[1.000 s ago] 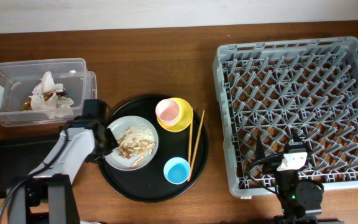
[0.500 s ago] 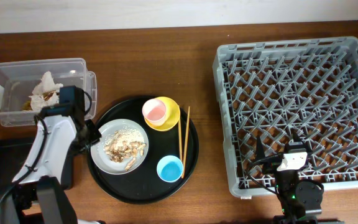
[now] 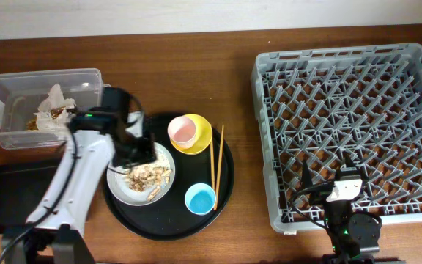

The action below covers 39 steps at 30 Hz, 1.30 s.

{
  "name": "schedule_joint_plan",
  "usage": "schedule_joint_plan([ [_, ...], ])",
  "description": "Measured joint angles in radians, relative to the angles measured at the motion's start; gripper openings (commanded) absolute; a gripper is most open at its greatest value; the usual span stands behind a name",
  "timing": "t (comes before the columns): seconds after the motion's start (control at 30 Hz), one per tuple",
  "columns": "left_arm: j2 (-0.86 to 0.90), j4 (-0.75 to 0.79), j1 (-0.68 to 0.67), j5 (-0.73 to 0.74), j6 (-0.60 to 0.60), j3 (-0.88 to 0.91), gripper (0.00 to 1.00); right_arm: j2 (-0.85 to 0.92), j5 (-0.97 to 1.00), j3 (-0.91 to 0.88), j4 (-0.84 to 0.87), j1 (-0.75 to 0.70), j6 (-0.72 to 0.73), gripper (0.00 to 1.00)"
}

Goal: Sort waste into correct bins and load items into the dishwasher rack

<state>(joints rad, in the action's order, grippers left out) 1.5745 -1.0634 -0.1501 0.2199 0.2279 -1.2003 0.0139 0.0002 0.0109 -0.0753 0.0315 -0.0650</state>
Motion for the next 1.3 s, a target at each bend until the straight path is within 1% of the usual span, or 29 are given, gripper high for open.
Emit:
schedule_joint_plan([
  [0.07, 0.000, 0.021, -0.089, -0.002, 0.013, 0.003, 0.38, 0.000, 0.000, 0.000, 0.000, 0.000, 0.001, 0.98],
  [0.17, 0.000, 0.029, -0.204, -0.095, 0.111, 0.030, 0.37, 0.000, 0.000, 0.000, 0.000, 0.000, 0.000, 0.98],
  [0.2, 0.000, 0.030, -0.231, -0.126, 0.142, 0.043, 0.37, 0.000, 0.000, 0.000, 0.000, 0.000, 0.000, 0.98],
  [0.23, 0.000, 0.035, -0.253, -0.148, 0.166, 0.056, 0.33, 0.000, 0.000, 0.000, 0.000, 0.000, 0.001, 0.98],
  [0.3, 0.000, 0.061, -0.290, -0.187, 0.211, 0.085, 0.32, 0.000, 0.000, 0.000, 0.000, 0.000, 0.000, 0.98],
  [0.47, -0.002, 0.154, -0.321, -0.219, 0.245, 0.148, 0.32, 0.000, 0.000, 0.000, 0.000, 0.000, 0.000, 0.98],
  [0.57, -0.002, 0.217, -0.337, -0.230, 0.258, 0.200, 0.26, 0.000, 0.000, 0.000, 0.000, 0.000, 0.000, 0.98],
  [0.63, -0.002, 0.246, -0.341, -0.251, 0.274, 0.226, 0.25, 0.000, 0.000, 0.000, 0.000, 0.000, 0.000, 0.98],
  [0.87, 0.010, 0.290, -0.341, -0.320, 0.312, 0.256, 0.24, 0.000, 0.000, 0.000, 0.000, 0.000, 0.000, 0.98],
  [1.03, 0.072, 0.309, -0.343, -0.331, 0.315, 0.256, 0.23, 0.000, 0.000, 0.000, 0.000, 0.000, 0.000, 0.98],
  [1.07, 0.085, 0.310, -0.346, -0.334, 0.316, 0.256, 0.22, 0.000, 0.000, 0.000, 0.000, 0.000, 0.001, 0.98],
  [1.13, 0.103, 0.313, -0.357, -0.337, 0.315, 0.256, 0.16, 0.000, 0.000, 0.000, 0.000, 0.000, 0.000, 0.98],
  [1.3, 0.109, 0.320, -0.384, -0.344, 0.317, 0.256, 0.15, 0.000, 0.000, 0.000, 0.000, 0.000, 0.000, 0.98],
])
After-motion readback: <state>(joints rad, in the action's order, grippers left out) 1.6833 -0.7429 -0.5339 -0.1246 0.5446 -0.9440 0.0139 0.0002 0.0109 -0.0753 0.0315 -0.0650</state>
